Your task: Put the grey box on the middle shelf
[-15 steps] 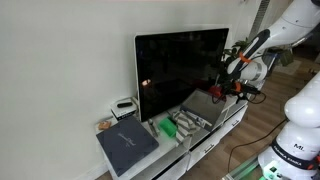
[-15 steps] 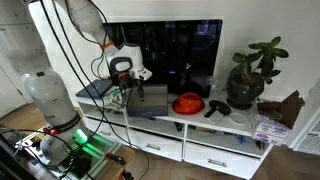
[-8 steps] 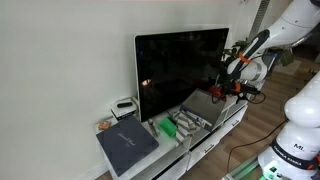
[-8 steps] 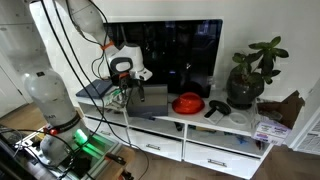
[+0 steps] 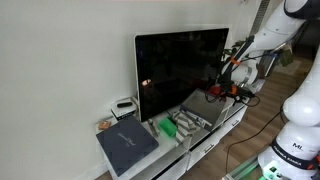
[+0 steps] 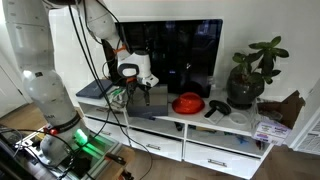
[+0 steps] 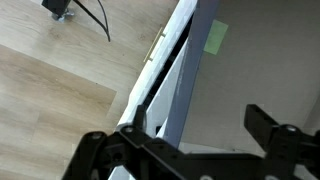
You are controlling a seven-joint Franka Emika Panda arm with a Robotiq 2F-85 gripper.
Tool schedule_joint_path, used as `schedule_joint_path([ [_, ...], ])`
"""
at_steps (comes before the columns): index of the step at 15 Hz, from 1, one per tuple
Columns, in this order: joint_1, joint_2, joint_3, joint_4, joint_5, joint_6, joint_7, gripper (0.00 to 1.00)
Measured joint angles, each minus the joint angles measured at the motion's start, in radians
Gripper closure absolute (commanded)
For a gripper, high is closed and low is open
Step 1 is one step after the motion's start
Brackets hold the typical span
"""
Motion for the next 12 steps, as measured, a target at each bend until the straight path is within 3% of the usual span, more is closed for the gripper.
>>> schedule_joint_path([
  [7,-0.100,0.214,0.062,0.153,0.046,0.009,-0.056,0.02],
  [8,-0.118,0.239,0.076,0.174,0.051,0.011,-0.059,0.21],
  [12,-0.183,0.313,0.128,0.246,0.058,0.013,-0.062,0.47],
])
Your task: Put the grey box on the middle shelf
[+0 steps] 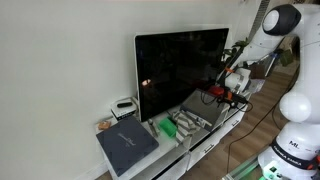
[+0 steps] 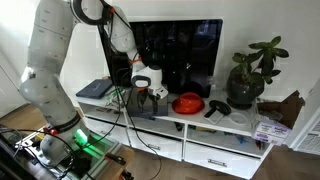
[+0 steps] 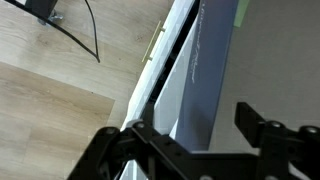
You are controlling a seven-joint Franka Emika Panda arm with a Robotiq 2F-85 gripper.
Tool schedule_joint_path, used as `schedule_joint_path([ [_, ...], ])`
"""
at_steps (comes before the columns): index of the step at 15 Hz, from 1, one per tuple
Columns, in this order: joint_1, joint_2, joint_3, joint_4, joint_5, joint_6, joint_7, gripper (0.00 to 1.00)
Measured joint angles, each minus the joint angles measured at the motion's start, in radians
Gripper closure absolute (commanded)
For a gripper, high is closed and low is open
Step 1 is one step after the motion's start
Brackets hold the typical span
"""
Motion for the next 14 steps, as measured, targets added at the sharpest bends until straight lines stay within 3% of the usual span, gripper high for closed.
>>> schedule_joint_path([
  [7,-0.019,0.040,0.011,0.040,0.000,0.001,0.002,0.96],
  [8,-0.019,0.039,0.011,0.040,0.000,0.001,0.002,0.99],
  [12,-0.019,0.029,0.010,0.035,0.000,0.001,0.005,0.98],
  [13,-0.019,0.025,0.008,0.031,0.000,0.001,0.005,0.85],
  [14,-0.019,0.021,0.007,0.028,0.000,0.001,0.005,0.81],
])
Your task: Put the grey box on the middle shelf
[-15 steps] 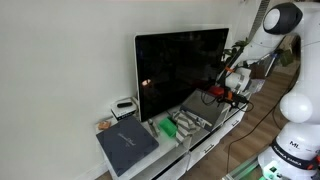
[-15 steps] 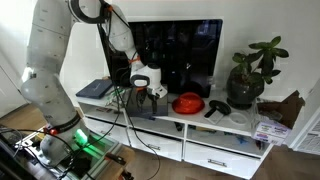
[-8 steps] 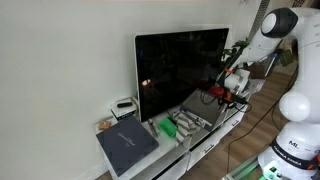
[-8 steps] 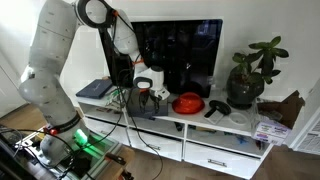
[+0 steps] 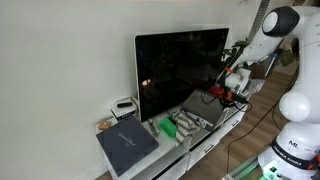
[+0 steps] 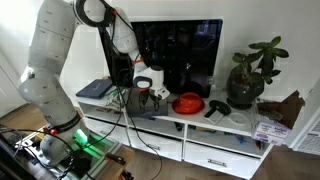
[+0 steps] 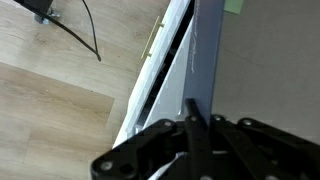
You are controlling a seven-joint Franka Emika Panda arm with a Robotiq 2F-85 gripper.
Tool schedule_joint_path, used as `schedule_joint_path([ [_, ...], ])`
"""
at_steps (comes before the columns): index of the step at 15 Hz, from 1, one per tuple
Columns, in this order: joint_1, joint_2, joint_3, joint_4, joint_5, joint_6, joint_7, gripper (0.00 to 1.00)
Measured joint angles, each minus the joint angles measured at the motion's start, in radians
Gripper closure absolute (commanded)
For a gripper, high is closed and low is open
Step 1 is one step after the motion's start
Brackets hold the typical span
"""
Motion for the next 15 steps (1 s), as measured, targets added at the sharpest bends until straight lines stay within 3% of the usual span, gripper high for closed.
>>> schedule_joint_path([
  [1,0.000,-0.004,0.000,-0.004,0.000,0.000,0.000,0.76],
  [2,0.000,-0.009,0.000,-0.006,0.000,0.000,0.001,0.91],
  [5,0.001,-0.026,0.000,-0.015,0.000,0.000,0.001,1.00],
  [11,-0.002,-0.059,-0.002,-0.046,0.000,-0.016,-0.001,0.99],
  [15,-0.075,-0.087,0.034,-0.066,0.020,-0.064,-0.097,0.99],
])
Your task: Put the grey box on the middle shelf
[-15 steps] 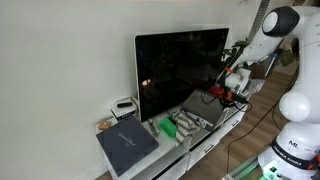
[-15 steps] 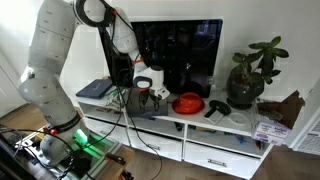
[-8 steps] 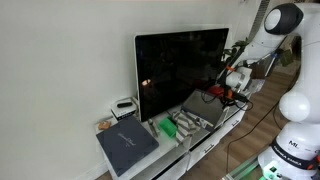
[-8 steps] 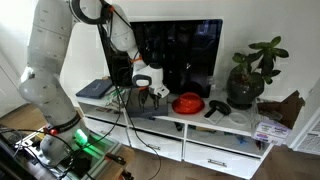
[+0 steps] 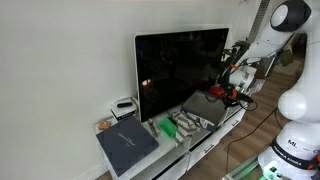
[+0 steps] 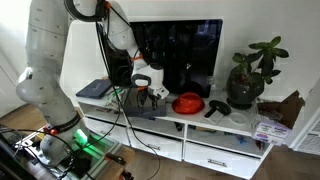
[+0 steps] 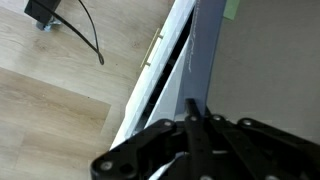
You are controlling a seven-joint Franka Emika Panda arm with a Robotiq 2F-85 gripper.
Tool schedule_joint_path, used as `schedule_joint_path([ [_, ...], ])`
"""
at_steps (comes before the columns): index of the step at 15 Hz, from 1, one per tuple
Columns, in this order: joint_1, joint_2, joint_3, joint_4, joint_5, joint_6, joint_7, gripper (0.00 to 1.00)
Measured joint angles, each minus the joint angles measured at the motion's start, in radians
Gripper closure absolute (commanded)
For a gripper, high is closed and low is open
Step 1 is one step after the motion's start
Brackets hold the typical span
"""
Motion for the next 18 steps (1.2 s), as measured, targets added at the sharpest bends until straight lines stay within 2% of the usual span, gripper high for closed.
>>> schedule_joint_path([
  [4,-0.141,-0.036,0.042,-0.016,0.085,-0.084,-0.210,0.99],
  [8,-0.238,-0.050,0.039,-0.018,0.164,-0.166,-0.390,0.99],
  [11,-0.265,-0.055,0.011,-0.018,0.183,-0.234,-0.455,0.99],
  [18,-0.269,-0.061,-0.124,-0.006,0.183,-0.312,-0.494,0.99],
])
